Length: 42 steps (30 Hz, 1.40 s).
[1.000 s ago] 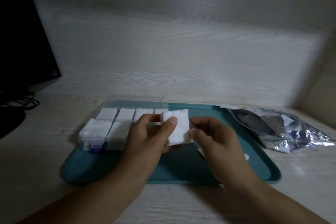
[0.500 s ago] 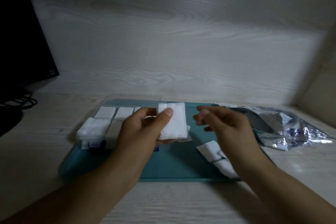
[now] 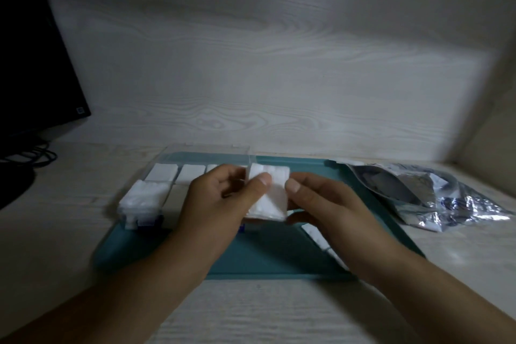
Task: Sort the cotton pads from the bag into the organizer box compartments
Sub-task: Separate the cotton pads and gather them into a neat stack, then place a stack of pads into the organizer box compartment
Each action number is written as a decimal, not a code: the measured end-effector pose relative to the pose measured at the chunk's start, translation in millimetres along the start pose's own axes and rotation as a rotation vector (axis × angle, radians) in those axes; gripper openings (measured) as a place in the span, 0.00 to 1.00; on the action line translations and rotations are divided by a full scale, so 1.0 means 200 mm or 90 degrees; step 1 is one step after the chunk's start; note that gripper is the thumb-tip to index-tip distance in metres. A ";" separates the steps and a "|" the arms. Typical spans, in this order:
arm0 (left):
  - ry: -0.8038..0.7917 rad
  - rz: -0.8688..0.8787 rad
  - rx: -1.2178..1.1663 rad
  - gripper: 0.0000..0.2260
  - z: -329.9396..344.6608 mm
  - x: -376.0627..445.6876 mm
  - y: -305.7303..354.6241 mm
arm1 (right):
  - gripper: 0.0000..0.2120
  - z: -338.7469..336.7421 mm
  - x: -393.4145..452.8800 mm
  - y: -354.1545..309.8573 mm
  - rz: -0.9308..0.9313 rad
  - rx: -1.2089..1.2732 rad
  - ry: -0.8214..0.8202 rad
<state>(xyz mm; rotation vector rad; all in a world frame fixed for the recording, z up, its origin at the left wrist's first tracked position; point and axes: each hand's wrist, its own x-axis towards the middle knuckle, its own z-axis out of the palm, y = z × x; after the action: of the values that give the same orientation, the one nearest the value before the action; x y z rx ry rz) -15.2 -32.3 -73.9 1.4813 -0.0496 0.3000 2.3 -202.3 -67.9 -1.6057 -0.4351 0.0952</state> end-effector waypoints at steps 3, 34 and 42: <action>-0.042 -0.011 0.021 0.08 0.01 -0.02 -0.02 | 0.13 0.02 0.00 0.02 0.000 0.019 0.026; 0.055 0.162 0.336 0.09 -0.41 0.26 0.19 | 0.11 0.07 0.23 -0.21 0.176 -0.144 0.083; -0.044 0.114 0.534 0.03 -0.47 0.25 0.13 | 0.16 0.36 0.35 -0.24 0.281 -0.343 0.037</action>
<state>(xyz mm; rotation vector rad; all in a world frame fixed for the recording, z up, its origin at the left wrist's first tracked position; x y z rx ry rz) 12.6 69.2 -47.8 2.3264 -0.1230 0.4442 33.3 -109.2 -12.9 -2.2126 -0.0479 0.2834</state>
